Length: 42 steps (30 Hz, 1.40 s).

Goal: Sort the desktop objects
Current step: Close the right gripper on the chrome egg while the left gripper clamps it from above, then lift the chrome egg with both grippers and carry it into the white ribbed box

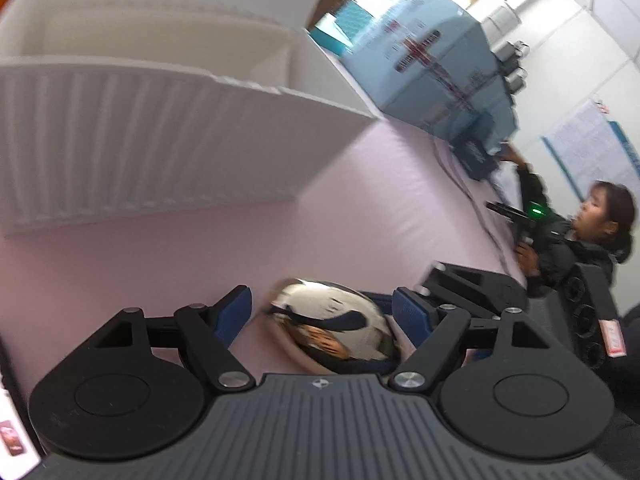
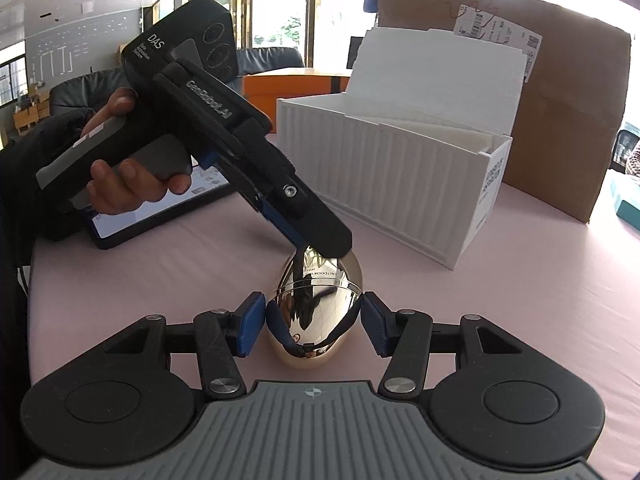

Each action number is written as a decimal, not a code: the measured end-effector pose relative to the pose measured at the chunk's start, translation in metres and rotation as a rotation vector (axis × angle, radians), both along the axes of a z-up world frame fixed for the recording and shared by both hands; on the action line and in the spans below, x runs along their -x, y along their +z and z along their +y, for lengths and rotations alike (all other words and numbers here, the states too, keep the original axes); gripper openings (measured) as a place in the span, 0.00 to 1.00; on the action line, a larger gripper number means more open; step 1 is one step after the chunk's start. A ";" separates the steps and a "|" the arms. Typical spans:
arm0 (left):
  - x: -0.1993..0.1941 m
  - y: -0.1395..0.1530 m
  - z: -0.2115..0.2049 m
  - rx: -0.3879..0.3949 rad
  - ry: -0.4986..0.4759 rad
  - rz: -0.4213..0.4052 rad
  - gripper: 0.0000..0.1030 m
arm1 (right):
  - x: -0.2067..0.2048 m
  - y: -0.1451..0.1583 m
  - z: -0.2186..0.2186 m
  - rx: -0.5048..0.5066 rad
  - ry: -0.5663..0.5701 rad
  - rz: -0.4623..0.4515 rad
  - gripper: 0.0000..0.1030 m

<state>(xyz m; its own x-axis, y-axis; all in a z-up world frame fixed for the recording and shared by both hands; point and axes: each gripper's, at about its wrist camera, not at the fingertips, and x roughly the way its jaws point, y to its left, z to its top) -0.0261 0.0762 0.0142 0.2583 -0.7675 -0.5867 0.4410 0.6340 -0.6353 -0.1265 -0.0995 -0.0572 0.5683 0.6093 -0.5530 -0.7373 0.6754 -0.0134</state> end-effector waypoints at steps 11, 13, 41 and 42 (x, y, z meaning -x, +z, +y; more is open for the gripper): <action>0.002 -0.003 -0.002 0.010 -0.005 0.000 0.73 | -0.007 -0.004 0.004 0.033 -0.024 0.065 0.51; 0.003 -0.003 -0.002 0.006 -0.003 -0.006 0.72 | -0.005 -0.003 0.006 0.041 -0.032 0.059 0.50; 0.000 0.079 0.056 0.186 0.167 -0.255 0.64 | -0.036 0.092 0.027 0.020 0.117 -0.256 0.49; -0.002 0.084 0.059 0.189 0.181 -0.273 0.64 | -0.041 0.096 0.029 0.012 0.121 -0.264 0.49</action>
